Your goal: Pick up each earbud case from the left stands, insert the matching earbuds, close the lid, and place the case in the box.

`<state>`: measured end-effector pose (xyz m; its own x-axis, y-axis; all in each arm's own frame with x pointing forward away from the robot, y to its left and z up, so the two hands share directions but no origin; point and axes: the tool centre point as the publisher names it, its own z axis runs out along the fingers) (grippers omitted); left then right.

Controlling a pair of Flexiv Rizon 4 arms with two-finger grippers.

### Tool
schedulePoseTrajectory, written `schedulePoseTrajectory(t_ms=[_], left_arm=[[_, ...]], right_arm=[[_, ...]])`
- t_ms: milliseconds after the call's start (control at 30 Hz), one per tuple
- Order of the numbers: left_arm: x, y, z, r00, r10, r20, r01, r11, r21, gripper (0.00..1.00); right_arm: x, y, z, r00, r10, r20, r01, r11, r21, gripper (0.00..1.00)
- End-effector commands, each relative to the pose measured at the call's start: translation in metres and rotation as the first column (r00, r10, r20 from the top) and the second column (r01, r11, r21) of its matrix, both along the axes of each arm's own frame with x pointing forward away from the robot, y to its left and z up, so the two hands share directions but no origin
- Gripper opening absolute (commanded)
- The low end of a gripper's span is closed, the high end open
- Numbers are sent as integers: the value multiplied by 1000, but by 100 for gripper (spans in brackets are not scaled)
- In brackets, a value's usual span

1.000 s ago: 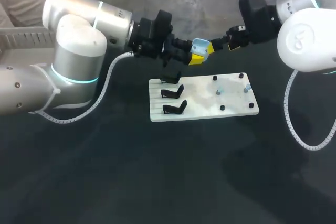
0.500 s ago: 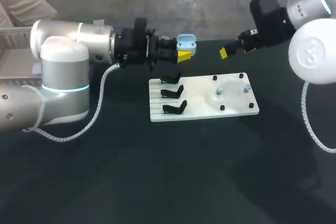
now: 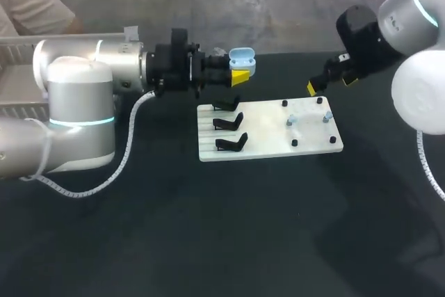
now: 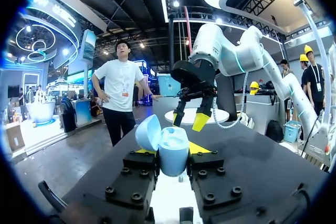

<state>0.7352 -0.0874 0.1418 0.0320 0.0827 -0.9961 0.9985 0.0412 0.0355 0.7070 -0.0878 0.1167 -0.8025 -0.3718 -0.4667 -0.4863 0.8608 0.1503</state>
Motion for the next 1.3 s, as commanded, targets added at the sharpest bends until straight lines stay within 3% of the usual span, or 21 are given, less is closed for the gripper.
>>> schedulePoseTrajectory(t_ms=[33,567,1033,1300], left_arm=[[-3,1,-2,1000,25,0,-25,1000,3,0],[-3,-1,-2,1000,22,-4,-22,1000,-1,0],[-3,-1,-2,1000,22,-4,-22,1000,-1,0],[-3,-1,-2,1000,22,-4,-22,1000,-1,0]], right_arm=[[-10,-5,-4,997,-67,40,71,992,-102,100],[-14,-14,-9,996,-85,13,86,986,-140,100],[-13,-16,-36,988,-41,-149,-17,928,-372,100],[-12,-22,-51,984,2,-180,-77,909,-410,100]])
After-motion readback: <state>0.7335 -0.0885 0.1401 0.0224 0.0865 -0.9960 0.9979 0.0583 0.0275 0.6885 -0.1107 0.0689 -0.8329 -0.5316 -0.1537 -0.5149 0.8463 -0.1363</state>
